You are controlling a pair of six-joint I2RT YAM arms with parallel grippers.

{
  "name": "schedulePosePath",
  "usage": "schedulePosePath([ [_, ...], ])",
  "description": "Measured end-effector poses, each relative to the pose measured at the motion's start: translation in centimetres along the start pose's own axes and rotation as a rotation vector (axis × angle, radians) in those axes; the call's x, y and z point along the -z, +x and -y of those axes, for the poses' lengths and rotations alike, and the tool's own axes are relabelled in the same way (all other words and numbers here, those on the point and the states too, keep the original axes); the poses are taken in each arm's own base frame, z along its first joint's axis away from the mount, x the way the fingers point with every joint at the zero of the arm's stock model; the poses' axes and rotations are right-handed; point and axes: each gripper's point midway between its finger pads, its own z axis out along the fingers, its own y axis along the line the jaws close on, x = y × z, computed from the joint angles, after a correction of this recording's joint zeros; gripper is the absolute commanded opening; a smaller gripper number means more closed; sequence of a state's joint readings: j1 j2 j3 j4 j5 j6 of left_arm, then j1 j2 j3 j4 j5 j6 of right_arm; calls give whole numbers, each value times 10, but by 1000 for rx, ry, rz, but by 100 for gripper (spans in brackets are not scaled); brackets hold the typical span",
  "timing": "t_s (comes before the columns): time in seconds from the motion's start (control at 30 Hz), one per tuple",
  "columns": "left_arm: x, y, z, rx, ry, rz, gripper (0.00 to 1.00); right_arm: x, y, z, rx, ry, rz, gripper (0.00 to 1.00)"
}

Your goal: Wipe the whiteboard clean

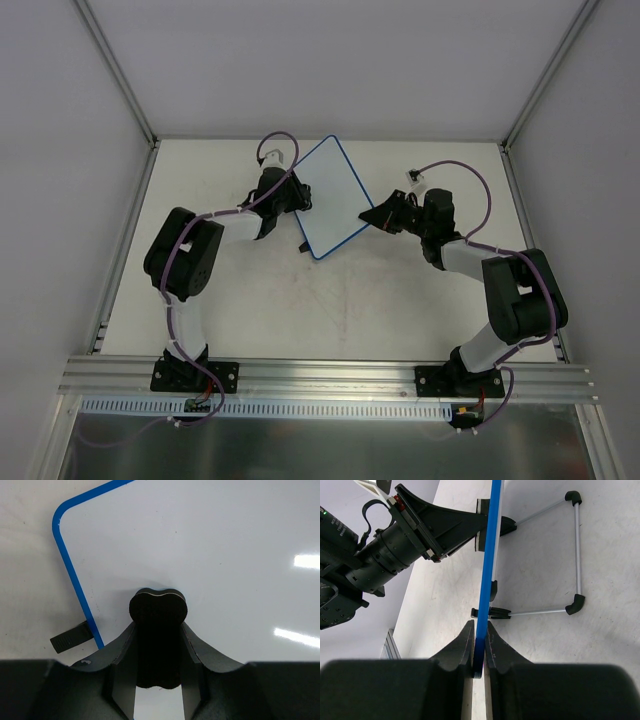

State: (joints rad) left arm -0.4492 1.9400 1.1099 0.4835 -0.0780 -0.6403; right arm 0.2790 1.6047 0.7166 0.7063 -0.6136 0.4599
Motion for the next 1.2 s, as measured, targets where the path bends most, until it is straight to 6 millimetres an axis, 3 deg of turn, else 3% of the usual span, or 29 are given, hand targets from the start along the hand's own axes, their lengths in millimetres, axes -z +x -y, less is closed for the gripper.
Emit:
schedulePosePath([
  [0.27,-7,-9,0,7,12,11,0,0,0,0,1,0,0,0],
  [0.67,-6,-6,-1,14,62,13,0,0,0,0,0,-1,-1,0],
  [0.93,14,15,-8,7,67,17,0,0,0,-1,2,-6,-4,0],
  [1.2,22,27,-1,-22,52,46,0,0,0,-1,2,-6,-3,0],
])
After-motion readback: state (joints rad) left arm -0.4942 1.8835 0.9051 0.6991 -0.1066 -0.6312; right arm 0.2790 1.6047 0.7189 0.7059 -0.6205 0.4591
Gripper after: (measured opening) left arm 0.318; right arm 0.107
